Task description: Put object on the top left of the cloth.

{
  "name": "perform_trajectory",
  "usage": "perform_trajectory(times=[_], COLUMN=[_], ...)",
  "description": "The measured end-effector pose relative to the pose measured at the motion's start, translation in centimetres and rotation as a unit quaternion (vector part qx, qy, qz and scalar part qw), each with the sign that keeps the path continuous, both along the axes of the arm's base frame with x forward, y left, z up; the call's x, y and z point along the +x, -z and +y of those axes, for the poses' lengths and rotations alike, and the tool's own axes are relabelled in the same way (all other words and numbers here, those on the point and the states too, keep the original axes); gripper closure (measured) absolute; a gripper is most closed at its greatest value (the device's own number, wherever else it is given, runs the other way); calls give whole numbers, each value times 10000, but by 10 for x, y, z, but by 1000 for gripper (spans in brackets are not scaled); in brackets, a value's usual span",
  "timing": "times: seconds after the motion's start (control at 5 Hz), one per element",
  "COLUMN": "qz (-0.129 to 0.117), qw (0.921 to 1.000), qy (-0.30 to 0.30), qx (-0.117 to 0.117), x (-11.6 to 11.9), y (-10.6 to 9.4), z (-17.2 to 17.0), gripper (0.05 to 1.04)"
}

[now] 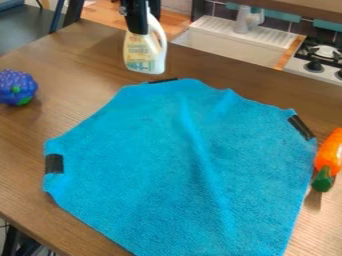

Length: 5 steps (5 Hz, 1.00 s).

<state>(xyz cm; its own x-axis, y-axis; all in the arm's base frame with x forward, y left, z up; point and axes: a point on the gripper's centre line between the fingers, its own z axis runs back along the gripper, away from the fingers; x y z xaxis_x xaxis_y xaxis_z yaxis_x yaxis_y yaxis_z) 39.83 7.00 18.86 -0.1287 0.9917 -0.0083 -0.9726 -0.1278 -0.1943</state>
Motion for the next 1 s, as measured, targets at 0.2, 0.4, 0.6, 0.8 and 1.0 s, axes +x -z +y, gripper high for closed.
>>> perform_trajectory(times=[0.2,0.4,0.6,0.8,1.0], qz=[12,102,119,37,-379], qw=[9995,9985,9978,9977,9955], qy=[300,482,643,681,867], qx=[-129,-217,-98,-31,68], x=[2,0,0,2,3], y=[4,16,26,37,43], z=[-17,-27,-39,-41,-44], gripper=[540,541,540,541,496])
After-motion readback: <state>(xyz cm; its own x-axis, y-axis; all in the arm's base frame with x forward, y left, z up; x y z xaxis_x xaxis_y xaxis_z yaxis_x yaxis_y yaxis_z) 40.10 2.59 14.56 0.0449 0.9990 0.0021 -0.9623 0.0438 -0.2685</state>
